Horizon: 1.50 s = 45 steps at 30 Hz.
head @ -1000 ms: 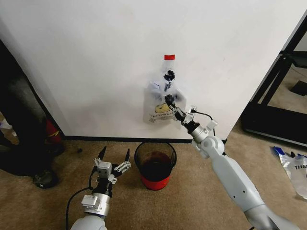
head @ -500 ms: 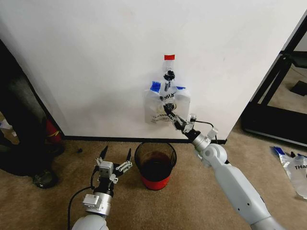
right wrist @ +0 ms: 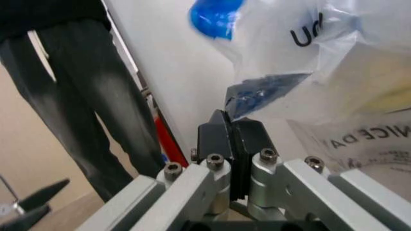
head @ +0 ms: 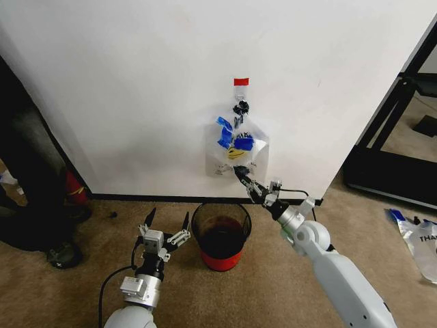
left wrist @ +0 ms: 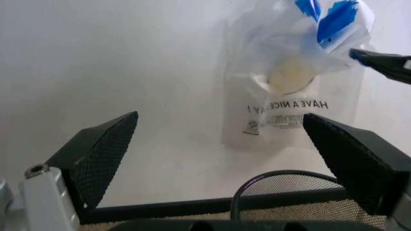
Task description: Pick up the garbage bag from the wall and place it over the trash bin.
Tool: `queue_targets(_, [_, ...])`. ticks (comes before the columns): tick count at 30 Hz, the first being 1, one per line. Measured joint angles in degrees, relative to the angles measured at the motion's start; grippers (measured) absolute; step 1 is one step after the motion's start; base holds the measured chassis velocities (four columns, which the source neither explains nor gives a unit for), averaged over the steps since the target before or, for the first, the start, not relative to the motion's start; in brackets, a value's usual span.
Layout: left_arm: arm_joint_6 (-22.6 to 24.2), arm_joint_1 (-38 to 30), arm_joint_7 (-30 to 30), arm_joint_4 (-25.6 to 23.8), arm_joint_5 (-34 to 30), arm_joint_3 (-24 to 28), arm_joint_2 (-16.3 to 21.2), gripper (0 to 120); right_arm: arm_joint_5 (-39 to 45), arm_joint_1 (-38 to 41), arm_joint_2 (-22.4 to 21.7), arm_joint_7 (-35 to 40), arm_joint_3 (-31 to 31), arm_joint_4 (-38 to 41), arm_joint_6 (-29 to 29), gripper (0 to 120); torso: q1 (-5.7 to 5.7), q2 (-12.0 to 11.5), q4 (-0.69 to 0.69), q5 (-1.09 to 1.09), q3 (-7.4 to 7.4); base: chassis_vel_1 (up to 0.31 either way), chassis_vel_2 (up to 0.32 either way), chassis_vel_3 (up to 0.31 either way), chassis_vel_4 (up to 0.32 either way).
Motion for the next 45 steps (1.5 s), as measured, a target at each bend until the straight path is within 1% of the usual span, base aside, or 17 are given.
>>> queue_targets(3, [0.0, -0.2, 0.0, 0.0, 0.0, 0.2, 0.0, 100, -2.5, -2.6, -0.5, -0.3, 1.2, 1.5, 0.7, 0, 0.00, 0.0, 0.00, 0.00, 0.00, 0.000, 0.000, 0.000, 0.000])
queue_targets(9, [0.0, -0.8, 0.0, 0.2, -0.1, 1.1, 0.1, 100, -4.4, -5.8, -1.1, -0.4, 3.3, 3.7, 1.3, 0, 0.00, 0.0, 0.00, 0.00, 0.00, 0.000, 0.000, 0.000, 0.000])
queue_targets(14, [0.0, -1.2, 0.0, 0.2, -0.1, 1.8, 0.2, 100, -8.3, -9.7, -2.0, -0.8, 5.2, 6.2, 2.5, 0, 0.00, 0.0, 0.00, -0.01, 0.00, 0.000, 0.000, 0.000, 0.000])
queue_targets(21, [0.0, -1.4, -0.1, 0.1, -0.1, 2.3, 0.4, 100, -11.7, -14.6, -2.3, -1.1, 7.4, 8.8, 4.0, 0, 0.00, 0.0, -0.01, -0.01, 0.00, 0.000, 0.000, 0.000, 0.000])
queue_targets(30, [0.0, -1.6, -0.1, -0.2, -0.1, 2.7, 0.7, 100, -15.9, -18.3, -1.9, -1.7, 9.3, 9.5, 6.1, 0, 0.00, 0.0, -0.01, 0.00, 0.00, 0.000, 0.000, 0.000, 0.000])
queue_targets(45, [0.0, -2.3, -0.2, -0.3, -0.2, 3.1, 0.9, 100, -20.7, -21.7, -0.9, -2.2, 10.2, 9.0, 8.9, 0, 0.00, 0.0, 0.00, 0.00, 0.00, 0.000, 0.000, 0.000, 0.000])
